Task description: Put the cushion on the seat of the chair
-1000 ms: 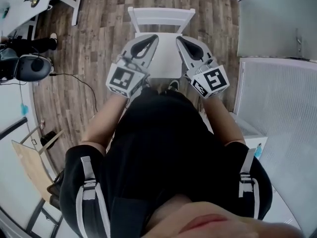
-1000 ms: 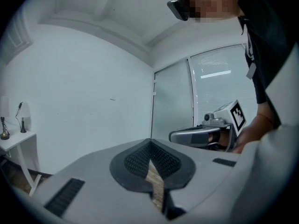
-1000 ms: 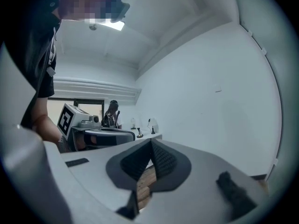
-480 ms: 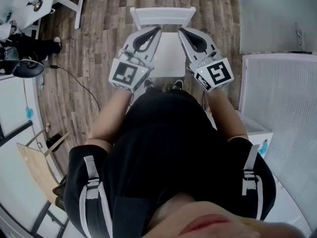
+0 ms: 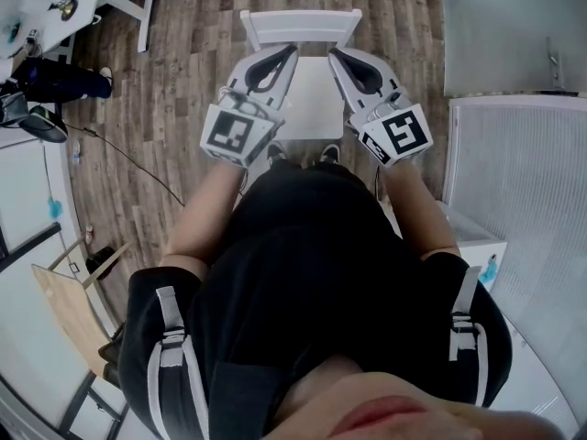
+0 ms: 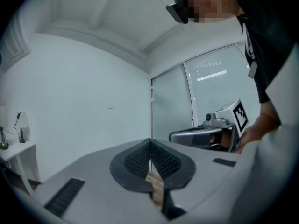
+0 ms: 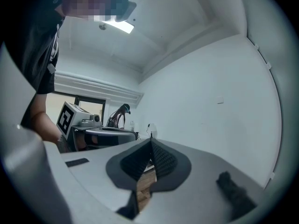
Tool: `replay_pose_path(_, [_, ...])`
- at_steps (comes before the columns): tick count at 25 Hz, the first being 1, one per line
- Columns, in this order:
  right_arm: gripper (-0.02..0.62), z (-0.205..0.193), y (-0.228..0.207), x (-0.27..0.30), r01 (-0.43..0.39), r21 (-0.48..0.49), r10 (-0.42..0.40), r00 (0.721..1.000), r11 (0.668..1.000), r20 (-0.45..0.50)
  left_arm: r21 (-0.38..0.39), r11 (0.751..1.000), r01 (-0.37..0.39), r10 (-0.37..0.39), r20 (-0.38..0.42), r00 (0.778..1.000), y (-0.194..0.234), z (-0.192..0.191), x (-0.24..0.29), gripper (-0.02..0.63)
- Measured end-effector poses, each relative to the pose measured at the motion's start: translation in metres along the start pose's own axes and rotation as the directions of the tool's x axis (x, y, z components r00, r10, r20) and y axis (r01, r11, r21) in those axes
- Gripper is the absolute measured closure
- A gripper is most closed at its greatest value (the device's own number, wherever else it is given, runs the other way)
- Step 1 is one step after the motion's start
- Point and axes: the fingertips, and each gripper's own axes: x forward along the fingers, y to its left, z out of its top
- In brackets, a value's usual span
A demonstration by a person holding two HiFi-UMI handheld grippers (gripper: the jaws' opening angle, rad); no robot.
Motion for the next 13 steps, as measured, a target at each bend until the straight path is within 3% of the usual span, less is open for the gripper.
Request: replay_pose_path(13, [0.58,0.0004,-0.0015,0.0012,-0.003,-0.024,0.003,1.0,1.0,-0.007,-0.013,1.0,0.001,-0.001,0.007,1.0,-0.0001,0.0007,0.0035,0.595])
